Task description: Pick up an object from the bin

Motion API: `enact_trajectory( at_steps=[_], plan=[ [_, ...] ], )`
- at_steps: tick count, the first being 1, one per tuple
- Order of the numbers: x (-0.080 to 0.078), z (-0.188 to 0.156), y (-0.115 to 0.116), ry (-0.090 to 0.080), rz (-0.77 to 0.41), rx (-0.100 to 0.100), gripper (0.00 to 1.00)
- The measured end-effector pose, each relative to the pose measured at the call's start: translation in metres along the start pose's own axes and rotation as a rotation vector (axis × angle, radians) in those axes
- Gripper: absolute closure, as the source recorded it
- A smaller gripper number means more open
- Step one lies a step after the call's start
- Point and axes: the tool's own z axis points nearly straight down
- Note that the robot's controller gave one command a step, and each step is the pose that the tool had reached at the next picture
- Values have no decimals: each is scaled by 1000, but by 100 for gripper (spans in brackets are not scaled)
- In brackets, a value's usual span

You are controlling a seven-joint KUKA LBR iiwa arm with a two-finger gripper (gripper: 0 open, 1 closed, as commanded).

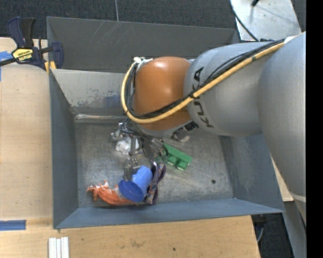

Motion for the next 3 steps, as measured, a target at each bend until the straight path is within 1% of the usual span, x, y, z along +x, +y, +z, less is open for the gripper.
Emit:
enact_trajectory(
  at_steps=[1,2,3],
  plan=[
    [-23,3,-33,-5,4,-1,0],
    [5,34,-34,-22,-210,1,0],
    [-61,59,-69,-3,54,-6,100]
  ],
)
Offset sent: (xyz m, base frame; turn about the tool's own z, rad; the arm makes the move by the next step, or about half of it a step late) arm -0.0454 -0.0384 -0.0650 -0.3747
